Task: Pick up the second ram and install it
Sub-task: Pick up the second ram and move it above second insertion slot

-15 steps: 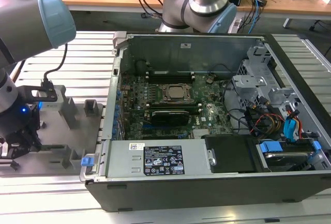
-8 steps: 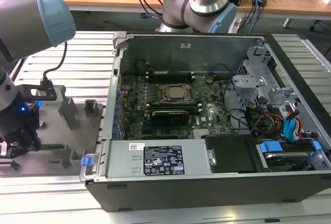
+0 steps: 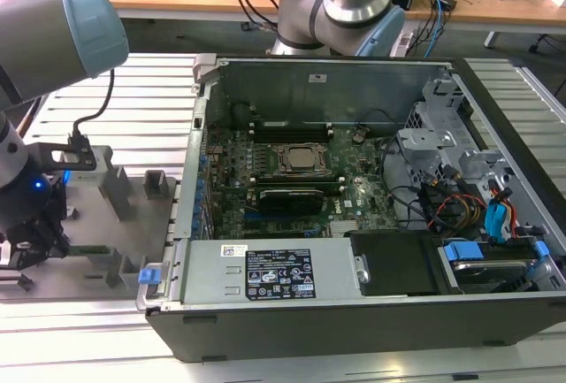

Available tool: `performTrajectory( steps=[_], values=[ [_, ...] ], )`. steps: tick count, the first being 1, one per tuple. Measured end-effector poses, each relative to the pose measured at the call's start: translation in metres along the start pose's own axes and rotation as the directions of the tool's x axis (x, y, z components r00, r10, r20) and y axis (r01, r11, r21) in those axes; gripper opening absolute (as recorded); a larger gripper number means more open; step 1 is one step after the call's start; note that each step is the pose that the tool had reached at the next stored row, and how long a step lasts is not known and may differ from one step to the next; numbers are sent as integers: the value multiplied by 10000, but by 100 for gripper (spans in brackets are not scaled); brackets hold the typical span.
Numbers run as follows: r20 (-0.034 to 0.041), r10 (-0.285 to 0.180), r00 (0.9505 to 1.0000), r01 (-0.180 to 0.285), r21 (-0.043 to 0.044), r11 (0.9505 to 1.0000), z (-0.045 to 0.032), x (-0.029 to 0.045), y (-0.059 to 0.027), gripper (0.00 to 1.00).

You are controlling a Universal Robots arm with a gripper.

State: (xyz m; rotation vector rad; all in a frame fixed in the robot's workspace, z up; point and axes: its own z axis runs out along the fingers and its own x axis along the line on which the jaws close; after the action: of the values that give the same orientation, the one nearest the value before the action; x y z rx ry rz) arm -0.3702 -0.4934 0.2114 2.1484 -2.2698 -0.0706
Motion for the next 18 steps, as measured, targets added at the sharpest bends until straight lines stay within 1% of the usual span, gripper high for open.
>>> performTrajectory(
  steps=[5, 9, 12, 18],
  values=[
    [0, 0, 10000, 0, -1, 10000, -8, 0, 1, 14],
    [0, 0, 10000, 0, -1, 10000, -52, -1, 2, 14],
    [1, 0, 10000, 0, 0, 10000, -120, -3, 5, 14],
    [-1, 0, 10000, 0, -1, 10000, -147, -4, 7, 14]
  ],
)
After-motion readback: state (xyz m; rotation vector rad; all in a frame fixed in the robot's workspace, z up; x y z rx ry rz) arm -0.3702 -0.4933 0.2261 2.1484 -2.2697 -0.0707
